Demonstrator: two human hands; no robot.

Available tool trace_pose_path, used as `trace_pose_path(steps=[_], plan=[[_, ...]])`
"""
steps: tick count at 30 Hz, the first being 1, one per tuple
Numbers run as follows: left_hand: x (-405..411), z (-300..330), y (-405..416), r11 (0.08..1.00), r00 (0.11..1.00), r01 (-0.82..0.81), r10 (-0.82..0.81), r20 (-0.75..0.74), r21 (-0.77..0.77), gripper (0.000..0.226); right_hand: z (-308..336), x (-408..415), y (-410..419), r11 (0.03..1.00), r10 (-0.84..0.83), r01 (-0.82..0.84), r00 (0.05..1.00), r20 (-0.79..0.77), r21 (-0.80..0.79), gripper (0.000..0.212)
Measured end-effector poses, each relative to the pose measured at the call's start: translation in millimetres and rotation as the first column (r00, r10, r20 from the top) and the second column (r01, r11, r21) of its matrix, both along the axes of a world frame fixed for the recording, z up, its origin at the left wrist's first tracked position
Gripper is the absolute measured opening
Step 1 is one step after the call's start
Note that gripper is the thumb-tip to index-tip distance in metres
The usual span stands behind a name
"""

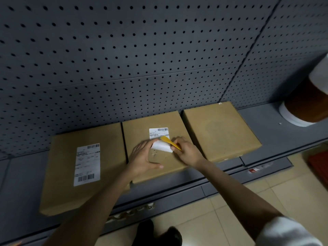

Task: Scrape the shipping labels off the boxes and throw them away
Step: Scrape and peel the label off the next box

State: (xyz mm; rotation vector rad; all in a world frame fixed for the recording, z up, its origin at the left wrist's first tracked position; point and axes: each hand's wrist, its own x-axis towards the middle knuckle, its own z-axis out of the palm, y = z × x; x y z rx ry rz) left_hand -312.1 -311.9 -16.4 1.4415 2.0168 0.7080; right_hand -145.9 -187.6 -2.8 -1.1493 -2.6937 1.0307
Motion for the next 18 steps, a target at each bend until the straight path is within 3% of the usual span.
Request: trace_pose_path(steps=[5,8,12,18], plan=[[-1,-2,1,1.0,1.0,-0.013,0.013,0.013,0.013,0.113,7,5,-9,0.996,0.031,-0.035,0.998,-0.048,-0.084,0.023],[0,-1,0,1.0,1.0,-0.013,0.013,0.024,0.004,0.116,8,2,-11,0.998,0.061,-0.062,0.998,0.011,0.025,0.03],[-1,-2,0,1.0,0.999,-0.018,0.018,0.029,0.007,0.121,10,-1,-8,0.993,-0.017,0.017,1.0,-0.005,0.117,0.024],[1,0,0,0.997,0.996,0.018,-0.024,0.086,0.069,0.12,16,1,-9,0.992,-0.096,0.102,0.992,-0.078,0.078,0.012]])
